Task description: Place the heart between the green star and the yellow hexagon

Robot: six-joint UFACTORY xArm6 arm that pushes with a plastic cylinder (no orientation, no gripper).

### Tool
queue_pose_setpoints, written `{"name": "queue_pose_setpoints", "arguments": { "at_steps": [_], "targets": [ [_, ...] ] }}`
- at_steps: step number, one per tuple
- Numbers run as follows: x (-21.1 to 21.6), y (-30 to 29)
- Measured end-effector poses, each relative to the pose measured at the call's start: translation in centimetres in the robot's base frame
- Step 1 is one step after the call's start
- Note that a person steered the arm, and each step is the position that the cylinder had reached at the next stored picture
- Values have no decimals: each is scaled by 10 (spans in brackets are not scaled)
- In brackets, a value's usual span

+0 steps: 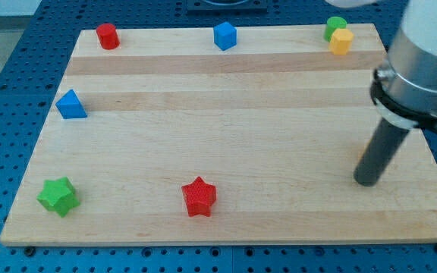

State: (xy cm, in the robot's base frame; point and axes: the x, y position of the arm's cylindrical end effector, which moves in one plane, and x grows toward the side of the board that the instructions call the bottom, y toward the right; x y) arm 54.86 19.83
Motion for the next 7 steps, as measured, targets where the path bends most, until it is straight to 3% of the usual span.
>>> {"name": "queue_pose_setpoints", "arguments": {
  "at_steps": [1, 3, 5, 7],
  "targets": [
    [-8, 18],
    [-65, -25],
    [-20, 7],
    [-52, 2]
  ]
}}
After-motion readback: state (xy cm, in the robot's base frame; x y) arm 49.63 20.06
